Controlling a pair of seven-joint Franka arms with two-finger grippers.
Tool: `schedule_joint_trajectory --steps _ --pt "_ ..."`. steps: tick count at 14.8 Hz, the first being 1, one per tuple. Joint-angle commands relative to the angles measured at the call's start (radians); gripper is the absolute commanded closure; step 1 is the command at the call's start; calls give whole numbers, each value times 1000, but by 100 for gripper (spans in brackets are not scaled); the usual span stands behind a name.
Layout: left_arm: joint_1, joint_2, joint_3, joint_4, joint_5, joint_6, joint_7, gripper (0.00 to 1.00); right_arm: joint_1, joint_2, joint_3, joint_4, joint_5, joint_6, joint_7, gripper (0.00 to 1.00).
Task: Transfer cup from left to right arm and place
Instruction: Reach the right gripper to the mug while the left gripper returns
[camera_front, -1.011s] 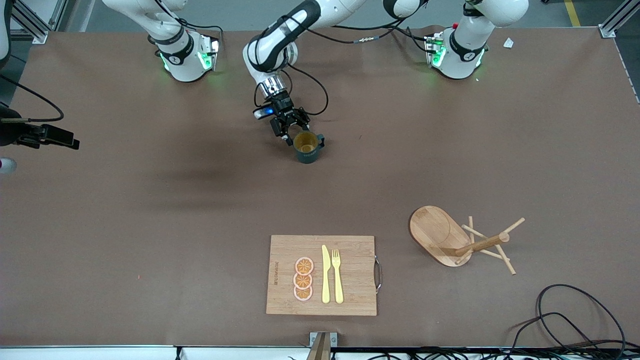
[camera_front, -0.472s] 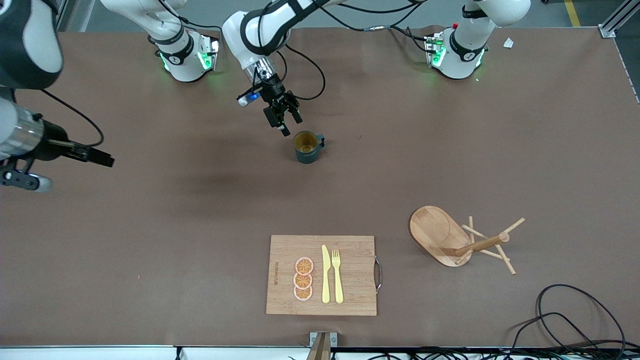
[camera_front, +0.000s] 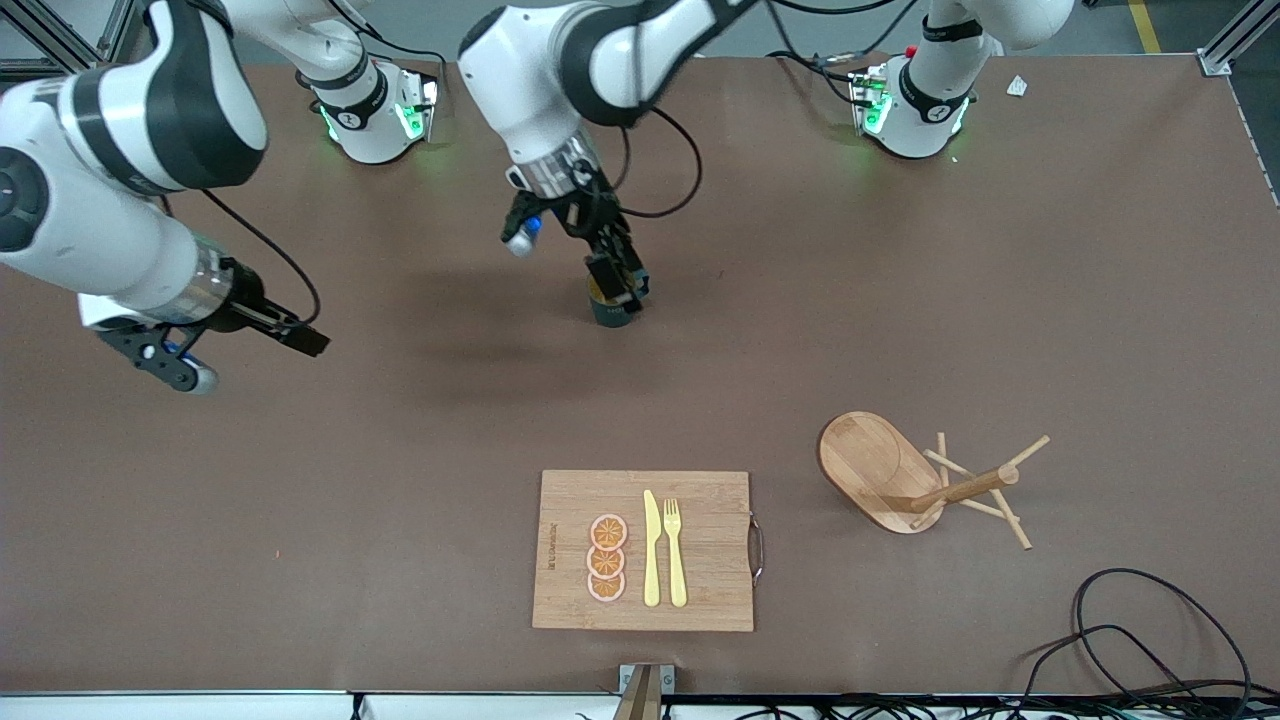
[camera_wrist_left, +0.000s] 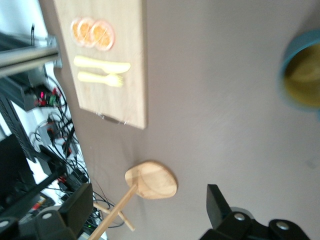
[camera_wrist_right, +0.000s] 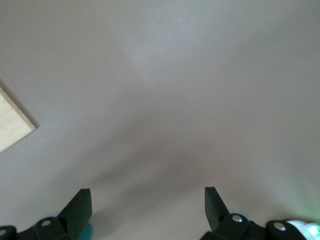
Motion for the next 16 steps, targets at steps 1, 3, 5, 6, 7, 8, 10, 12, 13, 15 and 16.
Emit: schedule_joint_trajectory --steps 1,3,5,6,7,8,10,12,13,15,16 --pt "128 -77 -12 -38 -75 58 82 0 71 -23 -8 -98 23 81 140 0" --pt "209 -102 -14 -35 -114 76 91 0 119 -23 -8 -125 23 119 251 0" --pt "269 -128 -15 -34 -116 90 94 0 174 -23 -8 -148 23 168 347 0" --pt "297 -143 -17 -34 -128 92 87 0 203 -23 -8 -173 24 207 399 0" --pt "317 -163 -11 -34 -154 92 85 0 243 -23 -8 -202 24 252 460 0" --pt "352 -175 -9 -34 -187 92 83 0 287 -22 -8 -236 24 309 535 0" --pt "470 -194 -15 -32 -308 93 93 0 375 0 -8 -279 24 418 670 0" --pt "560 -218 -15 -32 -384 104 106 0 448 49 -9 -277 23 471 779 0" --pt "596 -230 -15 -32 -411 104 111 0 478 70 -9 -277 23 492 819 0" --pt "655 -258 -14 -34 -453 101 103 0 515 104 -9 -279 23 523 881 0" --pt "685 -275 -14 -35 -476 98 99 0 535 118 -9 -279 23 524 902 0"
